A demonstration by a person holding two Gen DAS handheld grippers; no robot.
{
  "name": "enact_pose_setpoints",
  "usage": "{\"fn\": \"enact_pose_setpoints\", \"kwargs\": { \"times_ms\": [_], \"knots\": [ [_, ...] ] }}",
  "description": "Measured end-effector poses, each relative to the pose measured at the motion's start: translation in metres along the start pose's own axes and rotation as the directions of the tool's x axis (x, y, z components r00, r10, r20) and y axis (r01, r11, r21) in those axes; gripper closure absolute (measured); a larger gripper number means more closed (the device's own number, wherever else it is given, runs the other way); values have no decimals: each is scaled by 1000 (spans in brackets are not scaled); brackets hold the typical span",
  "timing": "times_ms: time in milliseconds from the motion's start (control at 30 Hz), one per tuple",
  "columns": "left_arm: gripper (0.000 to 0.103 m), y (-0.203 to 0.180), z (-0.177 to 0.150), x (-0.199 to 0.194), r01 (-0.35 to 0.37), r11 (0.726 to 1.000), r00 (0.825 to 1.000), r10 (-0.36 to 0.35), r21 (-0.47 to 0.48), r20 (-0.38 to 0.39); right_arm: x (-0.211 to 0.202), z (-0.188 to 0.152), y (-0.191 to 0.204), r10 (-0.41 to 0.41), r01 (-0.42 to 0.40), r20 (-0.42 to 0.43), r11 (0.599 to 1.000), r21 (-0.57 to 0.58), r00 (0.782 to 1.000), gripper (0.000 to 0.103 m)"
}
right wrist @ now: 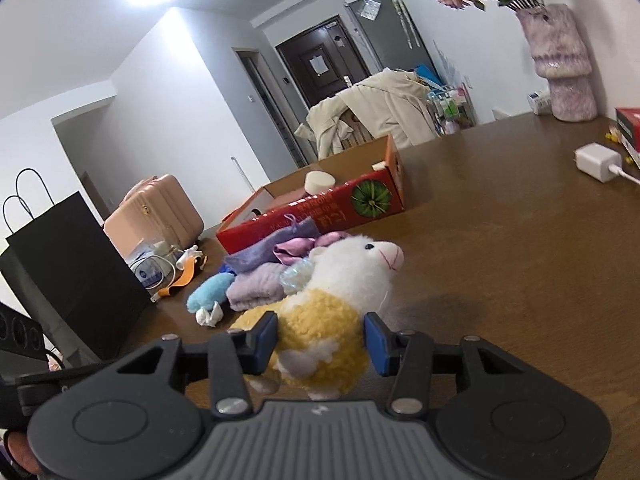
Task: Organize soft objects
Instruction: 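Carry the plush sheep into the box and open the right gripper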
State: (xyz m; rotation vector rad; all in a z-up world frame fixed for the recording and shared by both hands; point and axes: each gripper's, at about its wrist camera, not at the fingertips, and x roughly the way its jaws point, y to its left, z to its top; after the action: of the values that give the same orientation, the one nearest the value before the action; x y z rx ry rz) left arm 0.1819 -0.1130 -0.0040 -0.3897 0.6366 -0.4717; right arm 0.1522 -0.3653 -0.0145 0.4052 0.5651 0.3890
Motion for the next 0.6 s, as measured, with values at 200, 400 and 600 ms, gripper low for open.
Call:
{"fn": "enact_pose_setpoints", "kwargs": {
  "times_ms": [200, 400, 600],
  "knots": [
    [62, 8, 81, 28, 20, 998, 994, -27, 66, 103, 26, 55, 17, 45, -40, 60, 996, -80, 997, 58],
    [62, 39, 166, 103, 6, 999, 996, -9, 42, 85, 102, 142, 10, 55, -47, 92, 995, -86, 994, 58],
    [62, 85, 197, 179, -25, 999, 1000, 25, -22, 5, 197, 192, -9, 0, 2, 40, 999, -48, 999, 58]
  ]
}}
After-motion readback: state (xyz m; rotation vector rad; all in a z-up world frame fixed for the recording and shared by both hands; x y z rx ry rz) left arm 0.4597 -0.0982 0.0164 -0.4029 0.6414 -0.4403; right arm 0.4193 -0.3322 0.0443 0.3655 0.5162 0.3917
